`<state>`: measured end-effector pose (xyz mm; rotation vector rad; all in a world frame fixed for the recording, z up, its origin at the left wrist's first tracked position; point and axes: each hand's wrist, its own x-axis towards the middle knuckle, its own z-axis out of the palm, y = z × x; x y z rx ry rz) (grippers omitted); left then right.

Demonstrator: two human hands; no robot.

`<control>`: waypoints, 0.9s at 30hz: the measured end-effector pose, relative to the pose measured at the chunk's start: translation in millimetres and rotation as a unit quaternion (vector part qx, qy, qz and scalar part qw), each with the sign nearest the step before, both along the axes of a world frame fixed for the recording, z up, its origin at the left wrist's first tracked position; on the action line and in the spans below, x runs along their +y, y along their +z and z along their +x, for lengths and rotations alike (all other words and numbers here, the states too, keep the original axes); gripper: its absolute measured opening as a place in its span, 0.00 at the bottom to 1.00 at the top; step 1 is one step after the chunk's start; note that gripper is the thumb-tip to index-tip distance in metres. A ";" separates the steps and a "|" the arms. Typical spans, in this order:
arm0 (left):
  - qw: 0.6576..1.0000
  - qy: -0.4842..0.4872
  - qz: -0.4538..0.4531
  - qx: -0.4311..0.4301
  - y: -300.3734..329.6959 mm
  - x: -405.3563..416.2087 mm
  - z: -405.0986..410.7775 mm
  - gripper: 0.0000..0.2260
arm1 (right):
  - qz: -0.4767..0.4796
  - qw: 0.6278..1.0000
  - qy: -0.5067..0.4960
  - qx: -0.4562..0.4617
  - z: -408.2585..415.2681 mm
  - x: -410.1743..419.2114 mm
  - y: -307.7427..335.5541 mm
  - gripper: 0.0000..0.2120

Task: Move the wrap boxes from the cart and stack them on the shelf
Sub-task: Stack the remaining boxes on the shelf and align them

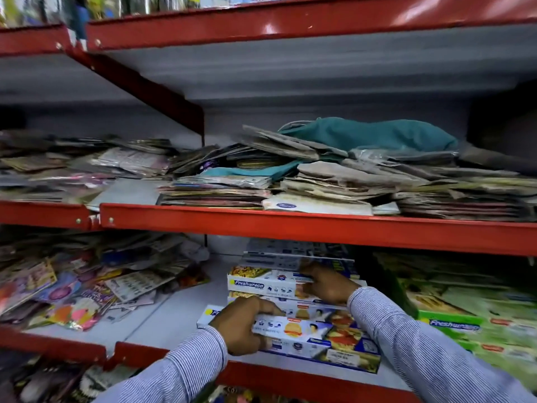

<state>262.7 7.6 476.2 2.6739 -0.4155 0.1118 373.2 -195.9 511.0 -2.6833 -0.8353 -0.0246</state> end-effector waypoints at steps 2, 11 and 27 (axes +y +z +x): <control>1.000 -0.010 0.002 0.007 -0.2 -2.5 7.1 0.23 | -0.010 1.000 -0.003 0.001 13.1 1.9 -2.2 0.25; 1.000 -0.016 -0.013 -0.012 9.9 0.7 24.3 0.23 | -0.044 0.997 -0.011 -0.065 40.6 -3.8 -4.5 0.24; 0.990 0.024 -0.068 -0.119 3.3 -14.9 85.3 0.19 | 0.004 0.999 -0.023 -0.040 13.3 -46.2 2.5 0.21</control>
